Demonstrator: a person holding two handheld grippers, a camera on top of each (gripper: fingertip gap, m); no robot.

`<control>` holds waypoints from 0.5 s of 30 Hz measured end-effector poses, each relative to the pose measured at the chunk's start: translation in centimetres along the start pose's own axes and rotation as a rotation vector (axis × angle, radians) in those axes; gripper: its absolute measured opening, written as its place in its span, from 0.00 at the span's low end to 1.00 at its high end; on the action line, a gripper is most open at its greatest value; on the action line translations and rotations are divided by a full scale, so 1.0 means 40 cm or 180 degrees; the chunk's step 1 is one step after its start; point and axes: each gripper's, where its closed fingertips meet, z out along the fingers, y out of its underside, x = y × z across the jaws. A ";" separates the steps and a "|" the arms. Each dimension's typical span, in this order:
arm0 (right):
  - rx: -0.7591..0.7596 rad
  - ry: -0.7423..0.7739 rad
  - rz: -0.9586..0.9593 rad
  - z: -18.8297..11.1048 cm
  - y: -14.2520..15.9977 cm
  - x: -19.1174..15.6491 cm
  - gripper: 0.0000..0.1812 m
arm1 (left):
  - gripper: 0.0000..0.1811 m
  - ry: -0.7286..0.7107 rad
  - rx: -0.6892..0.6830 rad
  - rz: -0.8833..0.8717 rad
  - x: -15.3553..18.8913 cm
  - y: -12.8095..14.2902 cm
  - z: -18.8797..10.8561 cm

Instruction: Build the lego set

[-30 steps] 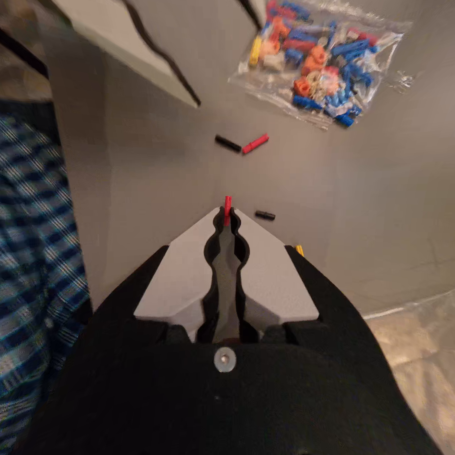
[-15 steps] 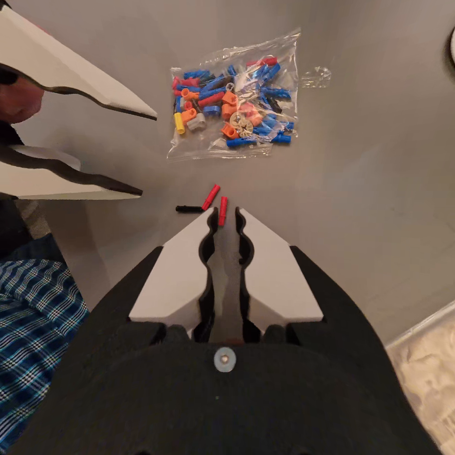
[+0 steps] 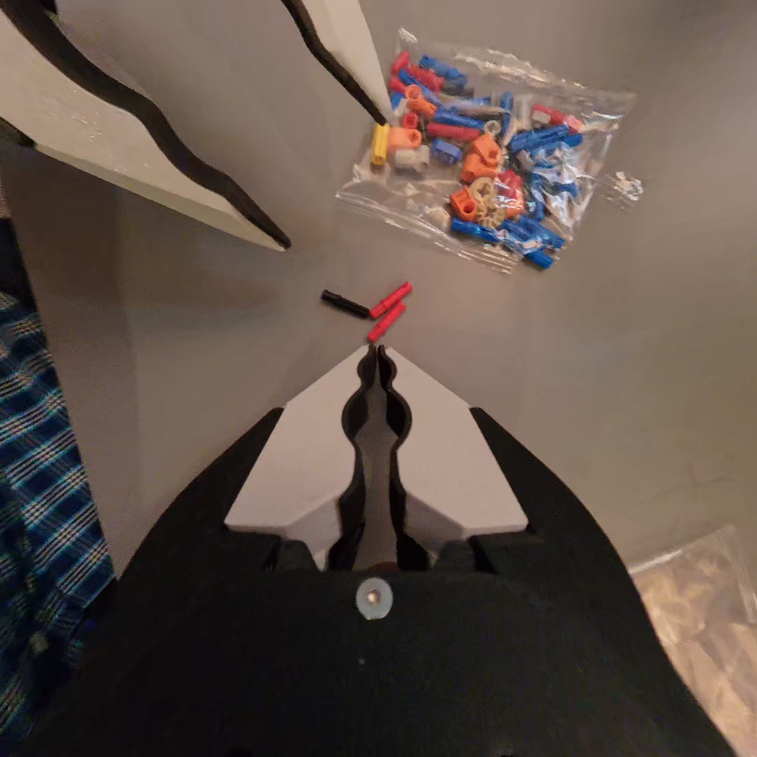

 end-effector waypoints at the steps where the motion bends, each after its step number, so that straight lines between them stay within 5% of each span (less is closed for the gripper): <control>1: 0.0000 -0.0044 -0.0003 0.000 -0.001 -0.006 0.00 | 0.26 -0.0002 0.0001 -0.0002 -0.001 0.000 0.000; 15: 0.0058 -0.0111 0.0063 0.015 -0.022 -0.007 0.00 | 0.26 0.0005 -0.0019 0.0002 -0.003 0.007 0.002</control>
